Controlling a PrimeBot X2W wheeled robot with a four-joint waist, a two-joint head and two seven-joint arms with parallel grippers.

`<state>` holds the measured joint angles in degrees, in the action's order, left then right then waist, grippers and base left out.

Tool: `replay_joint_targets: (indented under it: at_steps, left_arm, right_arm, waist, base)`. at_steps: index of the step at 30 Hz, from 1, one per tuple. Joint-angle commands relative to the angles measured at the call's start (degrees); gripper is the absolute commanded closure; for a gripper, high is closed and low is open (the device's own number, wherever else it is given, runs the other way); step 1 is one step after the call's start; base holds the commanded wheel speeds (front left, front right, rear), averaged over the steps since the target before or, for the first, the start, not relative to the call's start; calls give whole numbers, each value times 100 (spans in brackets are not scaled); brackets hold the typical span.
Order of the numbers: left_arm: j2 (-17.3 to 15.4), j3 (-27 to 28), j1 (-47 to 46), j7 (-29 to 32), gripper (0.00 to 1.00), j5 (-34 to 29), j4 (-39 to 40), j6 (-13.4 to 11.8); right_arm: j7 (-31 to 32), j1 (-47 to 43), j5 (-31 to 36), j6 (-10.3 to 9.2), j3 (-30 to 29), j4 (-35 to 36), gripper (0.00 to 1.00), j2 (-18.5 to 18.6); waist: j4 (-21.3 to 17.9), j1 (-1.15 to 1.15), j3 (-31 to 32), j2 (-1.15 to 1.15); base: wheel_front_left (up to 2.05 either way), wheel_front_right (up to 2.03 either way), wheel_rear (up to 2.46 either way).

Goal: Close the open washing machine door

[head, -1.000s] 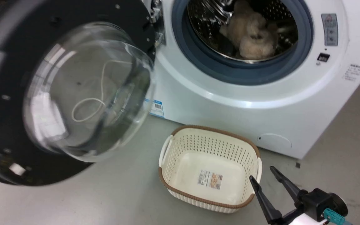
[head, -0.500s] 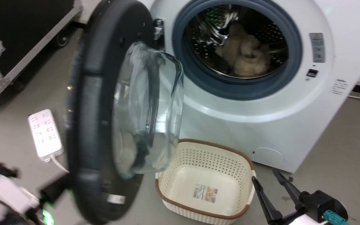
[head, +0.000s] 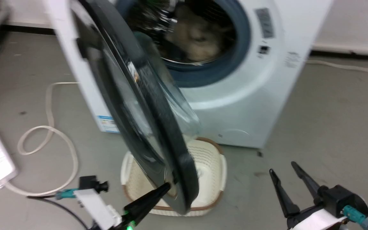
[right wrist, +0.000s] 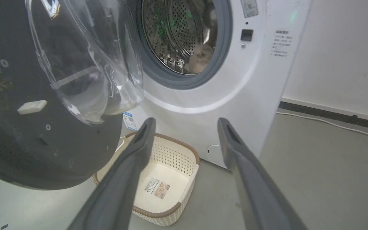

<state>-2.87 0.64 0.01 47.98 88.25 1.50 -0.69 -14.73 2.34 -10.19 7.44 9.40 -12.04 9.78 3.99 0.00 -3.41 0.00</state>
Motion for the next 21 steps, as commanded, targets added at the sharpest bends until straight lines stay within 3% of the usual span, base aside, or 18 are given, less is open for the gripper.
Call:
replay_joint_targets:
  at_steps: [1, 6, 12, 16, 17, 21]
  left_arm:
    - [-2, -207, -161, -235, 100, 114, -72, 95]
    - [-1, -814, -694, -1057, 100, 282, -432, 385]
    - [-1, -1167, -1783, -2444, 100, 510, -1251, 603]
    - [-1, -1230, -2706, -3550, 100, 620, -2075, 662]
    - [-1, -1316, -3320, -4174, 100, 754, -2658, 729]
    - [-1, -1518, -3809, -4593, 100, 944, -3201, 796]
  right_arm:
    - [-24, 90, -49, 5, -27, 4, 0, 52]
    - [-25, 201, -129, 5, -26, -26, 0, 61]
    - [-26, 405, -221, 5, 0, -39, 0, -17]
    - [-26, 496, -268, 5, 35, -58, 0, -77]
    - [-26, 535, -295, 5, 60, -80, 0, -108]
    - [-27, 550, -305, 5, 60, -115, 0, -139]
  waist:
    - [-576, 0, -351, 0]
    - [-1234, 0, -669, 0]
    - [-1945, 0, -1002, 0]
    - [-2241, 0, -1163, 0]
    - [-2350, 0, -1217, 0]
    - [-2371, 0, -1189, 0]
  base:
    - [0, 0, 0]
    - [0, 0, 0]
    - [0, 0, 0]
    - [0, 0, 0]
    - [0, 0, 0]
    - [0, 0, 0]
